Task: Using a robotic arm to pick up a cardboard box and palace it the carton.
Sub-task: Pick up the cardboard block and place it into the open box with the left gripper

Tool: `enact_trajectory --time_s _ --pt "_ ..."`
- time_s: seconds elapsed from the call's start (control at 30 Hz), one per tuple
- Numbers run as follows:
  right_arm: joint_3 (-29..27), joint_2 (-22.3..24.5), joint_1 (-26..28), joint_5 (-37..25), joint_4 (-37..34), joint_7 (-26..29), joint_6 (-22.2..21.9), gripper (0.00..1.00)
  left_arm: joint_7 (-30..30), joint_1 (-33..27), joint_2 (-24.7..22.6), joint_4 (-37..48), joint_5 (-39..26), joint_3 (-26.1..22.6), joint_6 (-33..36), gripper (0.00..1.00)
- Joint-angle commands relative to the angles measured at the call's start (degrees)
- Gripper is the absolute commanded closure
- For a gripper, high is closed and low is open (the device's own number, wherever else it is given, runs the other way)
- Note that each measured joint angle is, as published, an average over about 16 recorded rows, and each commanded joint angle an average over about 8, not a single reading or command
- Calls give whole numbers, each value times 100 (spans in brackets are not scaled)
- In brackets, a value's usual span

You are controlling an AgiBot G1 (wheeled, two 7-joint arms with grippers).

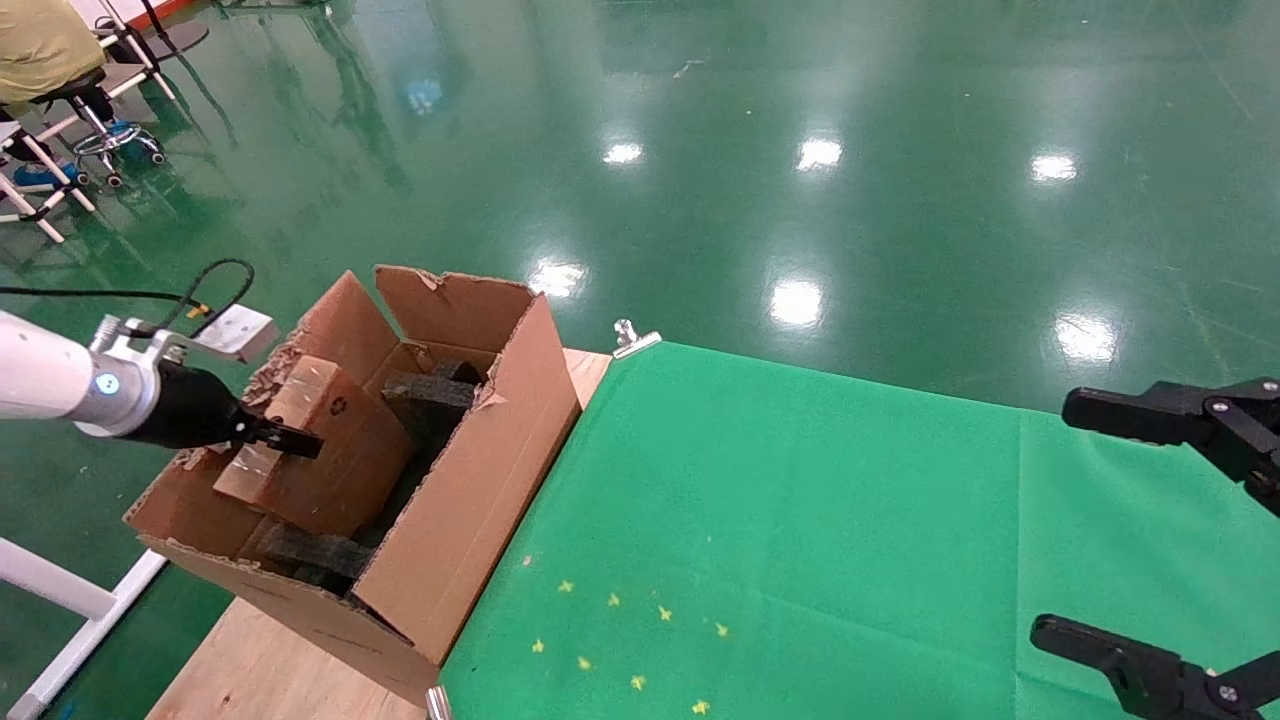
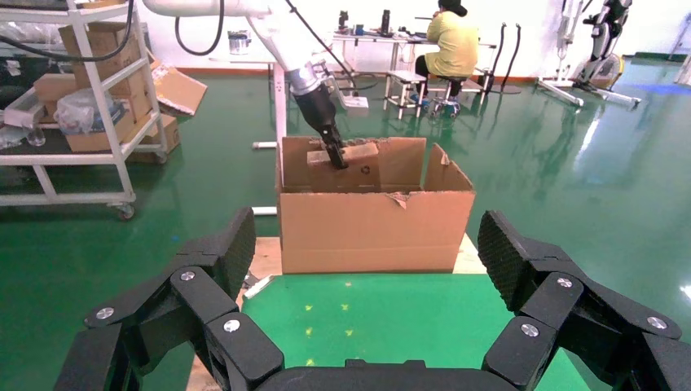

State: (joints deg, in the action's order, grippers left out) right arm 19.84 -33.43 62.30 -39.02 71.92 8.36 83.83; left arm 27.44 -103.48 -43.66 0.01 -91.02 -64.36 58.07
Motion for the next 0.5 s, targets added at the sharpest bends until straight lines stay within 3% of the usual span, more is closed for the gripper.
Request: enact_trajectory --time_s 0.03,0.27,0.3,0.5 --pt "0 0 0 0 0 0 0 0 -22 93 -30 -2 27 19 -72 100" --pt "0 0 0 0 0 0 0 0 -8 300 -87 16 151 105 -222 99" --pt "0 0 0 0 0 0 0 0 -2 319 -91 19 164 115 -238 94" --pt "0 0 -1 1 -1 -1 -1 0 29 405 -105 31 220 153 -327 20"
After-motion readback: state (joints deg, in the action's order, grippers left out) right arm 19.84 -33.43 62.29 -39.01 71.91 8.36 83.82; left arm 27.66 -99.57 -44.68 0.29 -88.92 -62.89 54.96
